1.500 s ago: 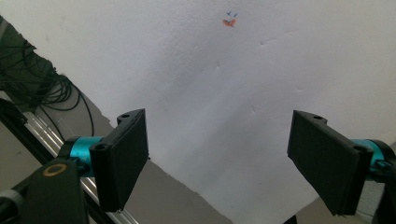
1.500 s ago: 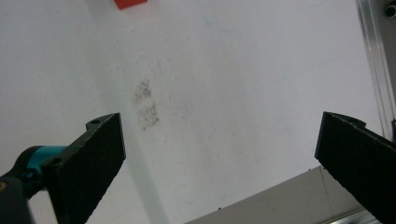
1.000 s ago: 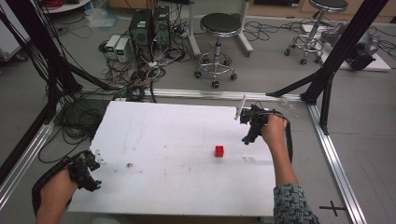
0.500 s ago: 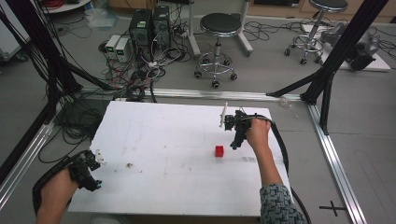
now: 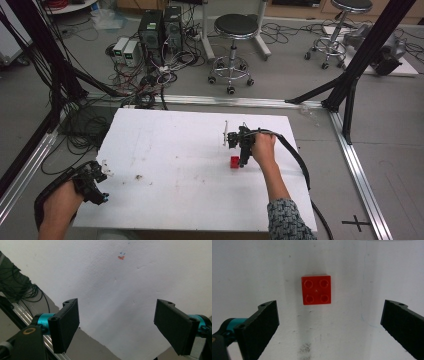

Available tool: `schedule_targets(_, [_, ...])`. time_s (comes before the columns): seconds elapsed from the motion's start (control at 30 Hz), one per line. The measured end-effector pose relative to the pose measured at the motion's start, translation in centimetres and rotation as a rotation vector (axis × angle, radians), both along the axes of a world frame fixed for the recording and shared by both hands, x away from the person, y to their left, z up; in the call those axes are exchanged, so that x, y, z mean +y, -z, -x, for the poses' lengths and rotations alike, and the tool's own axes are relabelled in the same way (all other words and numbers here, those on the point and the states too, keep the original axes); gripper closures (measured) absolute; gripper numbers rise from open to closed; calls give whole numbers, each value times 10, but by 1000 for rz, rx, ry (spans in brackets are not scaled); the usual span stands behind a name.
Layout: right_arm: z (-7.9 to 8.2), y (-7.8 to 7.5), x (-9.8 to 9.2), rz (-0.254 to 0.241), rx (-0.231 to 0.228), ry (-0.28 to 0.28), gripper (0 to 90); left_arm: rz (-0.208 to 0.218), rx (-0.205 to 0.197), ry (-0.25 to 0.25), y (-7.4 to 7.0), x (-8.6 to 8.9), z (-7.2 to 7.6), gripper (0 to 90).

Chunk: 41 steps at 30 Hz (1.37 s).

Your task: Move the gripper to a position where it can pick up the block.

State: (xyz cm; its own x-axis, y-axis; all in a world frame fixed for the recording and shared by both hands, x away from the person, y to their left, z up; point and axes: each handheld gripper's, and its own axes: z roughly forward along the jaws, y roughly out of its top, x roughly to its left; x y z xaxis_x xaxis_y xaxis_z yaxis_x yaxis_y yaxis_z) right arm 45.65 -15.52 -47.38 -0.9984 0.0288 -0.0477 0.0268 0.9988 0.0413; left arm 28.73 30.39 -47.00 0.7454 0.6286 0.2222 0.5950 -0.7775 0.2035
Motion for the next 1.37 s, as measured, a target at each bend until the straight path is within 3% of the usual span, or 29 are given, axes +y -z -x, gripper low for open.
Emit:
schedule_targets(0.17, [1, 13, 7, 35, 11, -33, 9, -1, 4, 1, 0, 0, 0, 207])
schedule_targets(0.43, [4, 22, 14, 50, 21, -15, 9, 9, -1, -5, 0, 0, 0, 207])
schedule_targets(0.47, [3, 24, 15, 41, 20, -37, 9, 11, -2, -7, 0, 0, 1, 207])
schedule_targets(0.63, [6, 32, 19, 76, 28, -24, 9, 9, 1, -6, 0, 0, 0, 207])
schedule_targets(0.7, [6, 38, 21, 75, 33, -56, 9, 10, -2, -9, 0, 1, 1, 207])
schedule_targets(0.93, [6, 40, 22, 84, 36, -21, 9, 12, 0, -8, 0, 1, 0, 207])
schedule_targets(1.0, [4, 41, 22, 63, 29, -54, 9, 15, -2, -12, 0, 1, 1, 207])
schedule_targets(1.1, [6, 41, 23, 84, 37, -22, 9, 16, -2, -12, 0, 1, 1, 207])
schedule_targets(1.37, [6, 41, 23, 86, 44, -30, 9, 19, -1, -13, 0, 1, 1, 207])
